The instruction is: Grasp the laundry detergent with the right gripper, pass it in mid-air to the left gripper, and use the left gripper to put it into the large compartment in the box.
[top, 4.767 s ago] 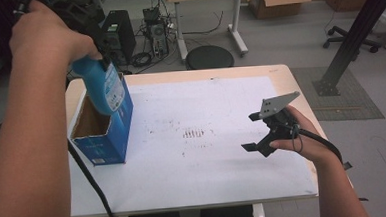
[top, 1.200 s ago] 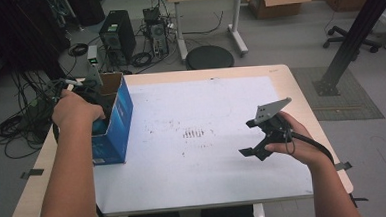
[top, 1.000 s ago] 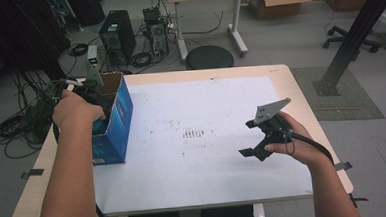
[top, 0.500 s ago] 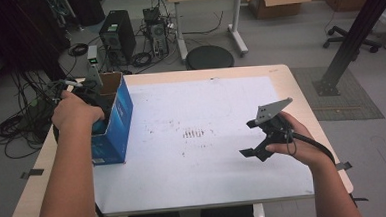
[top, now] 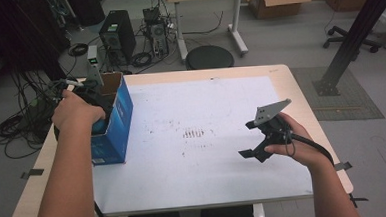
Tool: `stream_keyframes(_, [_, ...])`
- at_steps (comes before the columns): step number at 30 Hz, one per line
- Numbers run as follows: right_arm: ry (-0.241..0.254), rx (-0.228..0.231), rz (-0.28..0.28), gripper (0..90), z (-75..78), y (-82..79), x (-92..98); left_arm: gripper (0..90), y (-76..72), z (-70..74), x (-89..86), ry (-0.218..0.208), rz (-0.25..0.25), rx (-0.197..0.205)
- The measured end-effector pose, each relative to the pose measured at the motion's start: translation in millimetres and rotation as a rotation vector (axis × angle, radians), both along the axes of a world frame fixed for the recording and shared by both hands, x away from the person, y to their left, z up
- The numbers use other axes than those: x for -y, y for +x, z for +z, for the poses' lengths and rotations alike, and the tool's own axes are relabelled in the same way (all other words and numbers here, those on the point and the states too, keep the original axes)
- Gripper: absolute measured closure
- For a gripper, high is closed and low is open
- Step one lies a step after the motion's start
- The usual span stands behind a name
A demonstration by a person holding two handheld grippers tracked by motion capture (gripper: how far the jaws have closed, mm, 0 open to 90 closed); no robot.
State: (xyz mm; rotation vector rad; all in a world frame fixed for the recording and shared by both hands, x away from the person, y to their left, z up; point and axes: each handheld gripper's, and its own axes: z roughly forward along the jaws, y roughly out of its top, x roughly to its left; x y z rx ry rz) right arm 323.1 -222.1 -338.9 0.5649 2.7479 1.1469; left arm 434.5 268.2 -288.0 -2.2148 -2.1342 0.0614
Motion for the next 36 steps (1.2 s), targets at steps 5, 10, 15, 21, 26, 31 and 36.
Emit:
stream_keyframes(5, [0.002,0.0,0.002,2.0,-0.8,-0.1,0.2,28.3,-1.7,4.7,0.4,0.004,0.002,0.016])
stream_keyframes(10, [0.005,0.003,0.001,2.0,-0.1,0.3,0.4,27.1,-4.6,14.1,2.1,0.019,0.001,0.03])
stream_keyframes(15, [0.008,0.006,0.004,2.0,1.6,0.4,-1.2,22.9,-7.6,23.3,2.8,0.016,-0.001,0.047])
stream_keyframes(21, [0.01,0.012,0.013,2.0,4.8,-0.7,-4.0,20.2,-11.9,32.6,3.3,0.02,0.001,0.062])
stream_keyframes(26, [0.009,0.02,0.015,2.0,8.0,-2.3,-5.6,16.8,-15.3,39.7,4.5,0.013,-0.007,0.072])
stream_keyframes(31, [0.012,0.026,0.018,2.0,12.1,-4.0,-5.9,12.1,-18.9,49.7,8.2,0.006,-0.03,0.086])
stream_keyframes(36, [0.012,0.032,0.017,2.0,16.1,-5.2,-5.7,7.6,-22.1,60.8,15.1,0.015,-0.06,0.102])
